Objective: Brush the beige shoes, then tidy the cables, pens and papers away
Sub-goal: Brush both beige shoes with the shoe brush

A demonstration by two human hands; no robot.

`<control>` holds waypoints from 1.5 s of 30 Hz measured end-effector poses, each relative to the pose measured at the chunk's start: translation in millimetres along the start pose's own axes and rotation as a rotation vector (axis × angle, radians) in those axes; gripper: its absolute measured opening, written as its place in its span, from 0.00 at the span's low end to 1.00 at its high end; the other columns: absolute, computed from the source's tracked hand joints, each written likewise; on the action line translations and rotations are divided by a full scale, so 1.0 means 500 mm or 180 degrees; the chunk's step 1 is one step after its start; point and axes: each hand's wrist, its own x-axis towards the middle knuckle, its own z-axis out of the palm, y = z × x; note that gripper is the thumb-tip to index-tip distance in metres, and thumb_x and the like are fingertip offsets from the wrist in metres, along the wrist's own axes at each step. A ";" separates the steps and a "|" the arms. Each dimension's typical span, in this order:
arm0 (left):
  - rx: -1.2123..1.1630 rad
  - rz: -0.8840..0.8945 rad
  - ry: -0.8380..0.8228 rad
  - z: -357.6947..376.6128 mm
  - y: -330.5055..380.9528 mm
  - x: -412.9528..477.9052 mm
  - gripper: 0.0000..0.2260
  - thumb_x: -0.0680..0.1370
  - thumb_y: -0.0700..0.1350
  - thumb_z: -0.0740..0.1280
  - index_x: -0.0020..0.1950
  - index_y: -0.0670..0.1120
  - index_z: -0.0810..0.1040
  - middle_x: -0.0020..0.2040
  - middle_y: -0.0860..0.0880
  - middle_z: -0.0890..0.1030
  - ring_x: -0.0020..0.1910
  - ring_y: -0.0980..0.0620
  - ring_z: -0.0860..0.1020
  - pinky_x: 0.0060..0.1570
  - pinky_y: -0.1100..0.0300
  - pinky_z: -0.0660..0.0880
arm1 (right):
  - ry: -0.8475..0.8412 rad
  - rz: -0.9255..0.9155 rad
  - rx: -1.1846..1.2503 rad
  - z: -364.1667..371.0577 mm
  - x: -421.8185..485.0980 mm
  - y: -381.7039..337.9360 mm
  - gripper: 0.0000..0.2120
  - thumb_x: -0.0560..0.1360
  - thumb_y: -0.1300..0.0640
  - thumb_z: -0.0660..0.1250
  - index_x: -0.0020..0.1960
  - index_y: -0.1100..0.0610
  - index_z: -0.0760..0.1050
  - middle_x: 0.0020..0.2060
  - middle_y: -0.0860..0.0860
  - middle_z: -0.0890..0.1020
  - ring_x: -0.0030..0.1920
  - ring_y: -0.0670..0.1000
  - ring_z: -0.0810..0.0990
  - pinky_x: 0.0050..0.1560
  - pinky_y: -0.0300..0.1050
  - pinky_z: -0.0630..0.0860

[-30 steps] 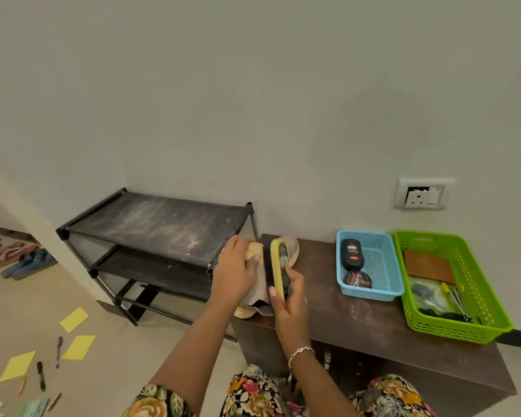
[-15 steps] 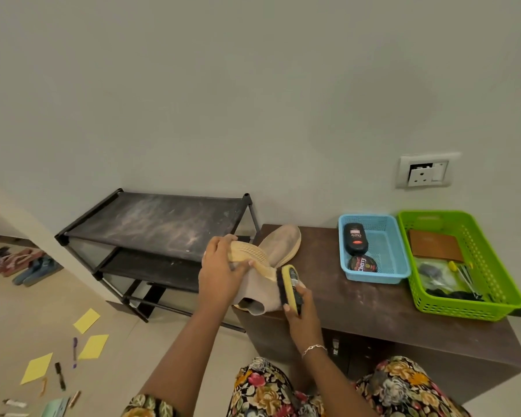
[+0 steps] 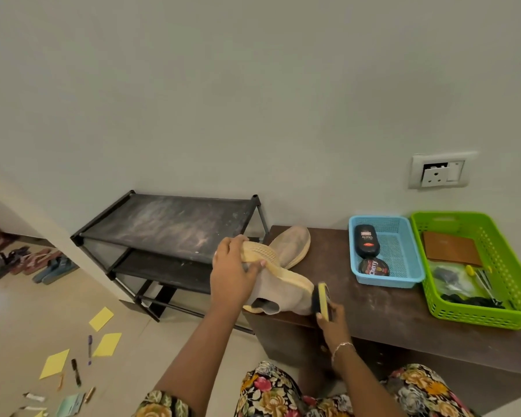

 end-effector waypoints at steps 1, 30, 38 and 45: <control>0.0022 0.0019 -0.0025 0.001 0.002 0.001 0.24 0.74 0.51 0.69 0.67 0.50 0.66 0.68 0.50 0.65 0.65 0.49 0.67 0.57 0.53 0.71 | 0.0017 0.0194 0.0055 -0.007 0.008 0.011 0.16 0.79 0.62 0.59 0.65 0.56 0.62 0.55 0.55 0.70 0.50 0.54 0.69 0.43 0.43 0.68; 0.2814 0.2158 -0.1029 -0.054 0.089 -0.031 0.38 0.77 0.41 0.64 0.74 0.56 0.39 0.73 0.37 0.55 0.66 0.38 0.67 0.67 0.47 0.63 | -0.0010 0.0870 0.0144 -0.055 -0.079 -0.047 0.08 0.79 0.57 0.59 0.58 0.53 0.65 0.42 0.54 0.68 0.39 0.53 0.66 0.35 0.46 0.69; 0.3187 0.2731 -0.1003 -0.075 0.062 -0.032 0.32 0.77 0.40 0.63 0.75 0.50 0.47 0.76 0.41 0.49 0.76 0.41 0.46 0.73 0.40 0.42 | -0.0094 0.0808 0.0265 -0.056 -0.104 -0.047 0.06 0.79 0.57 0.59 0.56 0.53 0.67 0.42 0.56 0.70 0.40 0.54 0.67 0.35 0.46 0.68; 0.2395 0.2398 -0.1025 -0.084 0.005 -0.038 0.30 0.70 0.58 0.68 0.68 0.48 0.64 0.67 0.49 0.70 0.71 0.51 0.63 0.71 0.48 0.31 | -0.0055 0.0832 0.0257 -0.062 -0.109 -0.049 0.08 0.79 0.58 0.60 0.57 0.52 0.67 0.42 0.55 0.68 0.40 0.56 0.67 0.36 0.49 0.71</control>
